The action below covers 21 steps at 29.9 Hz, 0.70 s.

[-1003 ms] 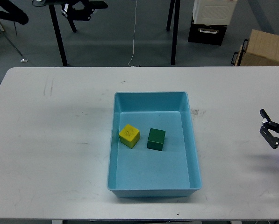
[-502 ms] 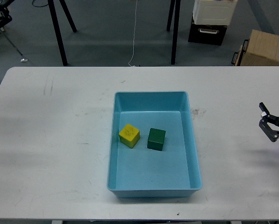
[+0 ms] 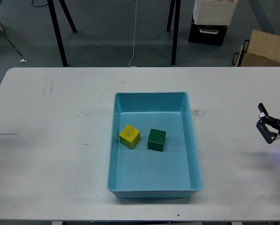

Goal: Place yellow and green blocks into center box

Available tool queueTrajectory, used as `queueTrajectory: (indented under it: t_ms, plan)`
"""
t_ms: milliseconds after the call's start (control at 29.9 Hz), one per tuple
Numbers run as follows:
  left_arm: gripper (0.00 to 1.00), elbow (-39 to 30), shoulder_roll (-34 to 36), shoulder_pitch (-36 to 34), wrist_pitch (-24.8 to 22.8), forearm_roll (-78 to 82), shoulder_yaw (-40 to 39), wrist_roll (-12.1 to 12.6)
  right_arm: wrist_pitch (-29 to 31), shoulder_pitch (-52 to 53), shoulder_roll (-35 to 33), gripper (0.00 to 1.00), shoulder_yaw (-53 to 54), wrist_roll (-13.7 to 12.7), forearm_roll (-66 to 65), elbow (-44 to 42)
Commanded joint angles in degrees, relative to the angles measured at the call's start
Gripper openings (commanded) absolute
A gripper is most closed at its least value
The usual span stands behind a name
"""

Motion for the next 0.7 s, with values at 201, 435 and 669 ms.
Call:
queueTrajectory:
  t_ms: [201, 435, 669]
  plan:
    - [1.0, -13.73, -9.01, 18.27, 0.01, -1.89, 5.33, -0.71, 0.0, -13.16, 1.94, 0.99, 0.5, 0.06, -0.64, 9.1]
    - [1.0, -13.73, -9.01, 20.47, 0.01, -4.0, 13.87, -2.38, 0.0, -15.02, 5.63, 0.99, 1.91, 0.06, -0.99, 11.84]
    - [1.0, -13.38, -9.01, 20.91, 0.01, -4.01, 16.86, -2.29, 0.0, -16.08, 6.43, 0.99, 3.93, 1.55, -0.99, 12.97]
